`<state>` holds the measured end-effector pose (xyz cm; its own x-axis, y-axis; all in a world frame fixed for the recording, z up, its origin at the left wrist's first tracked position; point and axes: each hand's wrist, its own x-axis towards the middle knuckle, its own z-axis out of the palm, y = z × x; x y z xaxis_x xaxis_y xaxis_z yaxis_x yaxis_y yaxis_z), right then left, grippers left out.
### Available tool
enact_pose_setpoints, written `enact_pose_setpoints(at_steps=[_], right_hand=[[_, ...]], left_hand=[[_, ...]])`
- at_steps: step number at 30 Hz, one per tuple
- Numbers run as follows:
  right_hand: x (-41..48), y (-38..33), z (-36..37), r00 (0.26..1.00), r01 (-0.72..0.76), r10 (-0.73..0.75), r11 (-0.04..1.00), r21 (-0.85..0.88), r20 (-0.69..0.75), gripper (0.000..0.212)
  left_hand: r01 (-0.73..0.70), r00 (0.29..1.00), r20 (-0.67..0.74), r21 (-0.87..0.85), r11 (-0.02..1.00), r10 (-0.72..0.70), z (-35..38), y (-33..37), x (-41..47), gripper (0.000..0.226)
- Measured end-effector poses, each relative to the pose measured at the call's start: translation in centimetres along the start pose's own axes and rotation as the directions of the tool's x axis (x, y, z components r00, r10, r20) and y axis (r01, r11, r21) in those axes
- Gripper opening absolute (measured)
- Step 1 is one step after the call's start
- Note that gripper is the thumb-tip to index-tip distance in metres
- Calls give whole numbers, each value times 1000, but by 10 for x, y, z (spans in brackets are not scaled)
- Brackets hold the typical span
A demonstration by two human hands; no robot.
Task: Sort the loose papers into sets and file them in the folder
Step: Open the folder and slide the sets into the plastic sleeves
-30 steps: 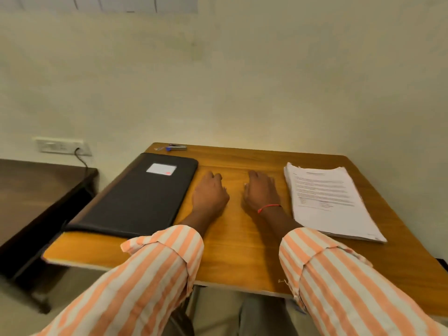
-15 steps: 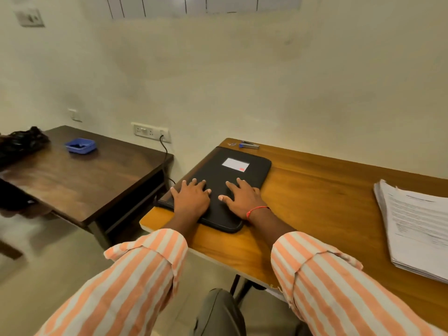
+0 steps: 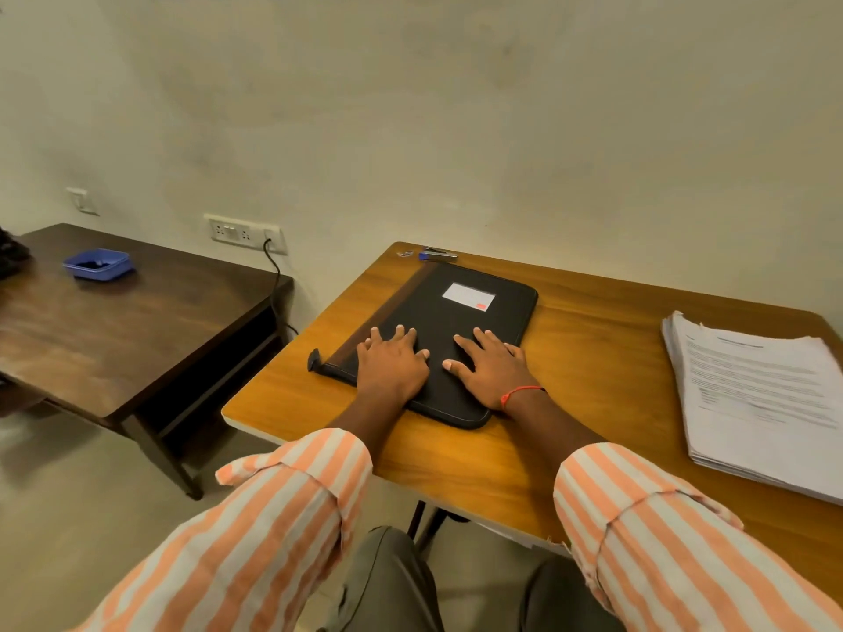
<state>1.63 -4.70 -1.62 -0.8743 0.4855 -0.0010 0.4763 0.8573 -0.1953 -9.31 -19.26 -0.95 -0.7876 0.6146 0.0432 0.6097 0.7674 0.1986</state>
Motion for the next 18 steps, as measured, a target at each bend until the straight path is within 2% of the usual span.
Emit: enact_pose_setpoints(at_steps=[8, 11, 14, 18], right_hand=[[-46, 43, -6, 971, -223, 226, 974, 35, -83, 67], [-52, 29, -4, 958, -266, 268, 963, 39, -101, 69], [-56, 8, 1, 944, -302, 309, 951, 74, -113, 72], [-69, -34, 8, 937, -333, 341, 938, 93, -83, 67]], left_hand=[[-182, 982, 54, -29, 983, 183, 7, 56, 9, 57], [-141, 988, 52, -73, 987, 145, 5, 54, 14, 54], [-54, 998, 1, -188, 981, 56, 3, 62, 18, 51], [19, 1000, 1, -220, 975, -19, 9, 70, 20, 72]])
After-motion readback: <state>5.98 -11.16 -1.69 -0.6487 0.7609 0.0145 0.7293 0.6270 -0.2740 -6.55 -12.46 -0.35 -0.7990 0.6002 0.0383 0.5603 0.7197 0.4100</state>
